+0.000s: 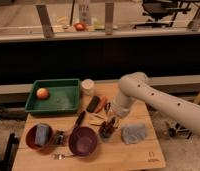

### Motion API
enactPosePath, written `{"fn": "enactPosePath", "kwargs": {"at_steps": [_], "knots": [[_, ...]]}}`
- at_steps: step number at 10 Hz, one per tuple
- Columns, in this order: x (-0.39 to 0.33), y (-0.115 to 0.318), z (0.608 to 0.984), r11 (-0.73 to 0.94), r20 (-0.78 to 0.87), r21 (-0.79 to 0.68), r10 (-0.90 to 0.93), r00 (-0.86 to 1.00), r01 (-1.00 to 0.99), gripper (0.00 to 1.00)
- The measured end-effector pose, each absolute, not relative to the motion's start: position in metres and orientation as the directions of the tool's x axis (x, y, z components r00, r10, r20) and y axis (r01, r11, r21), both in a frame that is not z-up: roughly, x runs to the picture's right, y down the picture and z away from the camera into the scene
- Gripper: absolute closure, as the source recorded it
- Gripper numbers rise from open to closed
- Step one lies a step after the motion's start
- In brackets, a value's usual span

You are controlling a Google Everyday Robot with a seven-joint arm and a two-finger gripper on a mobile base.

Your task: Place grapes in plastic cup

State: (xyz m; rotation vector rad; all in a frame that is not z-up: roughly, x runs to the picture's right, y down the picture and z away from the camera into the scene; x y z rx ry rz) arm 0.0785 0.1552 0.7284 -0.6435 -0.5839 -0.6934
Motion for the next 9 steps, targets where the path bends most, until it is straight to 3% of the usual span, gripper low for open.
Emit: {"fn": "enactPosePath", "kwargs": {"at_steps": [9], "knots": [[0.064, 0.157, 0.701, 0.500, 0.679, -0.246, -0.522, 0.516, 0.830, 1.00]]}}
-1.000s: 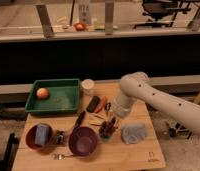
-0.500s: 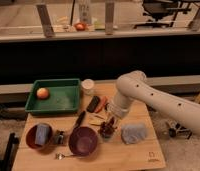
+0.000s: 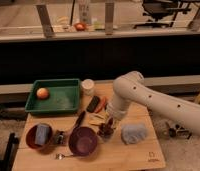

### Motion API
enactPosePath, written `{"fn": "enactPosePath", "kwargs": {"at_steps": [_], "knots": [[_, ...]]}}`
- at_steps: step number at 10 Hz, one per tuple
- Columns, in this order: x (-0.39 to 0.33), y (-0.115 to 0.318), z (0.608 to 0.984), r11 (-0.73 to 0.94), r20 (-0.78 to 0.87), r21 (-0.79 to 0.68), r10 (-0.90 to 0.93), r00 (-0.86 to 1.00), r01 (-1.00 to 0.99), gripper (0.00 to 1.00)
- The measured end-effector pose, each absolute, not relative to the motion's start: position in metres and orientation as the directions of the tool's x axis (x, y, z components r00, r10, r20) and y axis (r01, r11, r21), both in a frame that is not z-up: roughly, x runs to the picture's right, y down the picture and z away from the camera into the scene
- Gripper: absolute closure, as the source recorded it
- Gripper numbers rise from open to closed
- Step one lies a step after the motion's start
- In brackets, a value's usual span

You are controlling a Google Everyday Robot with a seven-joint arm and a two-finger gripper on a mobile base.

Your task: Place grapes in plastic cup

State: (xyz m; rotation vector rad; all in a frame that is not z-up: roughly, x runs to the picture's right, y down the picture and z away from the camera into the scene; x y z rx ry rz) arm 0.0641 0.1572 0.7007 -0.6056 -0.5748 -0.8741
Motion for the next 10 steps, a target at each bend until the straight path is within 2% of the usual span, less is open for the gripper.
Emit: {"fn": "enactPosePath", "kwargs": {"at_steps": [3, 6, 8, 10], "knots": [[0.0602, 0.1581, 0.7011, 0.459, 0.683, -0.234, -0.550, 0.481, 0.857, 0.99], [0.0572, 0.1575, 0.7009, 0.435, 0.682, -0.237, -0.562, 0.468, 0.869, 0.74], [0.0554, 0.1561, 0.7013, 0.426, 0.679, -0.245, -0.565, 0.468, 0.871, 0.52], [0.0556, 0.1551, 0.7013, 0.423, 0.677, -0.252, -0.566, 0.470, 0.871, 0.34]]}}
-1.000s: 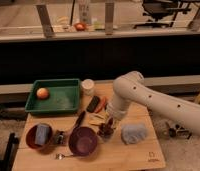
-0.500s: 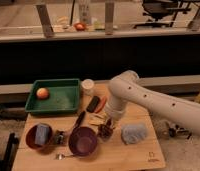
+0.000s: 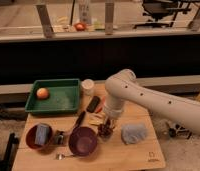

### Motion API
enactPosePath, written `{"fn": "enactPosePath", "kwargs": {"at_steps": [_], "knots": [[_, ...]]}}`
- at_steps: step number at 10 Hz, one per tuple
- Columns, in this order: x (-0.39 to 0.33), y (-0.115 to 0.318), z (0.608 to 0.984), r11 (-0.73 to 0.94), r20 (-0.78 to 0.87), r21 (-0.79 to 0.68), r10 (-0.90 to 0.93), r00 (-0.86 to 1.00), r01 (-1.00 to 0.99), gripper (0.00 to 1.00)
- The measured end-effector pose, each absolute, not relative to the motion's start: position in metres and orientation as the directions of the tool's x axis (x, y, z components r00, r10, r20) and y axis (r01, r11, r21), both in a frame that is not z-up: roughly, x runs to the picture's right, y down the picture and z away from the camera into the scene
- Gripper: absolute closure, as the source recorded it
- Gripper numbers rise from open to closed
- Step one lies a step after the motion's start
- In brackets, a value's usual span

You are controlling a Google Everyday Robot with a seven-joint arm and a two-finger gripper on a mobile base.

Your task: Place grapes in plastic cup

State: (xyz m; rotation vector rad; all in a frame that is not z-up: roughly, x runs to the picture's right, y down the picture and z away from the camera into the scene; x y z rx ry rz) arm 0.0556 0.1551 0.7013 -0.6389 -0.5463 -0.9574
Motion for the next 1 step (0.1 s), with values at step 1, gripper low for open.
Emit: {"fn": "enactPosePath", "kwargs": {"at_steps": [1], "knots": [[0.0551, 0.1548, 0.7015, 0.420, 0.676, -0.254, -0.567, 0.470, 0.871, 0.24]]}}
